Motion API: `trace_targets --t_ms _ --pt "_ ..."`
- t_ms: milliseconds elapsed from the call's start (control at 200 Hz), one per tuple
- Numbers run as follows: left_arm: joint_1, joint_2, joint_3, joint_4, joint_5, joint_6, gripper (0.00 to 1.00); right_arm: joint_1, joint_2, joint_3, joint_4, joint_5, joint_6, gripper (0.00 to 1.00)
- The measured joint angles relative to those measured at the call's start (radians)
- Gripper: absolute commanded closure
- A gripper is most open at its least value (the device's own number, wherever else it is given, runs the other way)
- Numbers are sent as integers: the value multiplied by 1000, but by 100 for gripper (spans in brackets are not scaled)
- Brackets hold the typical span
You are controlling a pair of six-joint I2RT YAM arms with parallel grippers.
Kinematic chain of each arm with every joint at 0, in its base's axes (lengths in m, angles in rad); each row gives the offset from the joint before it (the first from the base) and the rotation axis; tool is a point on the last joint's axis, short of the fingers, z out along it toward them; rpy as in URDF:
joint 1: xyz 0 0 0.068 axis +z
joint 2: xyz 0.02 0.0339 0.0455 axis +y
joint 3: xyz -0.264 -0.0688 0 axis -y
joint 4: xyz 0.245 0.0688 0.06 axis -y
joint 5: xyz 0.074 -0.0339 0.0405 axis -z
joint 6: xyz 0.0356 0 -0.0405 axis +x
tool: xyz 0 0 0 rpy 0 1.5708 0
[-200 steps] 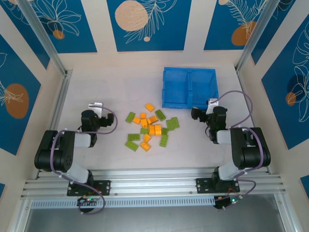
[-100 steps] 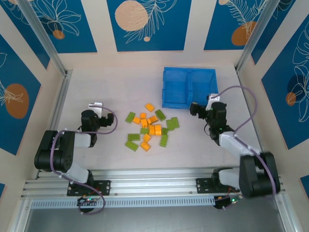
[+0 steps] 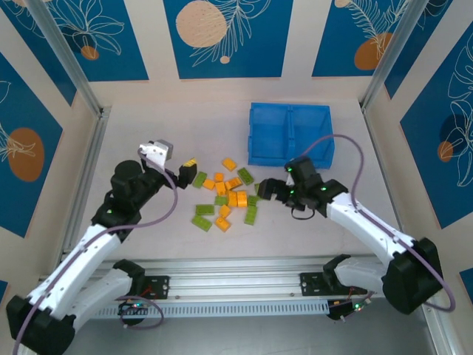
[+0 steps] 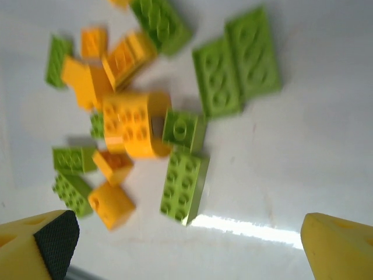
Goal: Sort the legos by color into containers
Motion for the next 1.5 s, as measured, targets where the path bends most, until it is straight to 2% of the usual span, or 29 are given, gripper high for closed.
trace_targets --t_ms 175,315,485,550,625,815,1090,1240,1410,1500 --pt "-40 -25 178 -344 154 164 0 137 168 -3 6 21 87 0" --pt "-43 -16 176 -549 299 327 0 212 320 24 5 82 134 15" --pt "-47 27 120 -657 423 443 0 251 480 169 -8 140 126 30" --pt "-49 40 111 -671 435 471 0 252 507 198 -4 140 118 36" --pt "-50 46 103 -670 438 496 0 254 514 203 8 136 113 37" --pt "-51 42 43 -629 428 517 0 255 515 209 0 138 113 22" --pt "-51 5 -22 -567 414 517 0 256 486 211 0 164 160 20" --pt "-52 -32 -48 -543 392 517 0 256 537 234 12 166 181 19" --pt "-52 -58 -79 -534 379 520 0 253 578 241 6 184 199 36" --pt "-52 -55 -80 -534 379 521 0 253 575 238 -4 193 206 50"
